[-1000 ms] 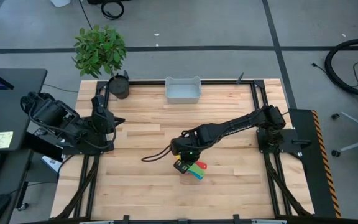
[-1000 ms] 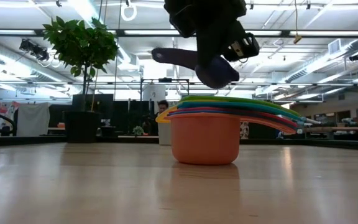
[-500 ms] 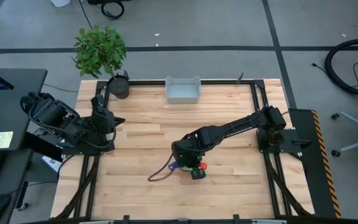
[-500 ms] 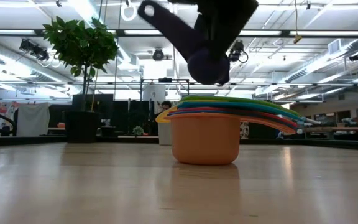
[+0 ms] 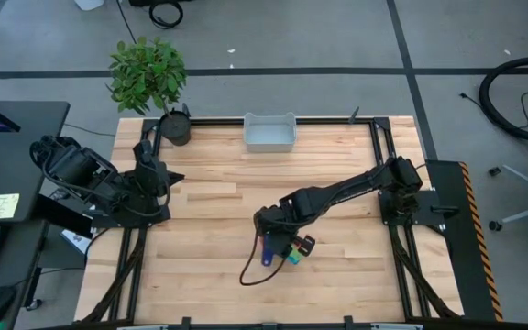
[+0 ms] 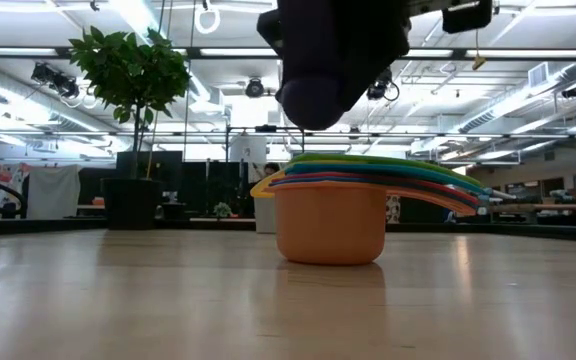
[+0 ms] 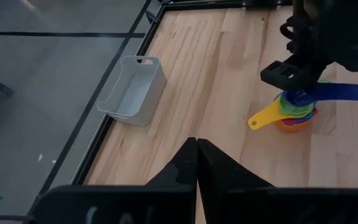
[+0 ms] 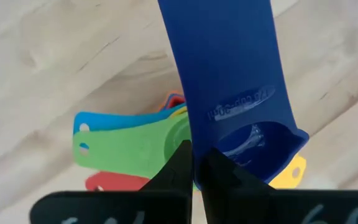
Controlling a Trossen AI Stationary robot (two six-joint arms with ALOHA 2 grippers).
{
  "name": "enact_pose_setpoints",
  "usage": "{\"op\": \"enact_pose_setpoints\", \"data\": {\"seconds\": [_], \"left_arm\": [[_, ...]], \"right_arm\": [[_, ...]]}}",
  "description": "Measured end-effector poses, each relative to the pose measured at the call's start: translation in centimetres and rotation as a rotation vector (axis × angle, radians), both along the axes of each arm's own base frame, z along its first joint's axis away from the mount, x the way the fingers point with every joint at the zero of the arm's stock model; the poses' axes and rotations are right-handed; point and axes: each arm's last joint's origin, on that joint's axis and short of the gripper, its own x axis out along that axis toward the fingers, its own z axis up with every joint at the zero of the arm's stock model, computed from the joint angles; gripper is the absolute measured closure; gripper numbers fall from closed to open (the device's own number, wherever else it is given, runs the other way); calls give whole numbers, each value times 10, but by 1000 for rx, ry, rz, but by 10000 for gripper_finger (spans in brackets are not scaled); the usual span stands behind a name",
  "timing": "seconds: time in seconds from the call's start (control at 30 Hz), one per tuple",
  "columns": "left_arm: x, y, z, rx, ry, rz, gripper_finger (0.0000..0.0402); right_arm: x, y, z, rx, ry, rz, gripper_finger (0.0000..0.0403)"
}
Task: Nest measuring cups in basket
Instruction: Stack the dark blue measuring cup on top of the green measuring cup
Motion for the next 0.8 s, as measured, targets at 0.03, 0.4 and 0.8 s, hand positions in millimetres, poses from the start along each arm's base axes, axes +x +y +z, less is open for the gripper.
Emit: {"op": "enact_pose_setpoints", "data": {"seconds": [0.03, 0.4, 0.8], "left_arm": [[0, 0, 0, -1, -2, 3, 395], [6, 10, 0, -24, -51, 127, 395], [10, 17, 1, -29, -60, 176, 395]], "right_arm": [[0, -1, 0, -6, -4, 27, 389], [-8, -12, -37, -66, 84, 370, 389], [-3, -6, -46, -46, -31, 454, 389]]}}
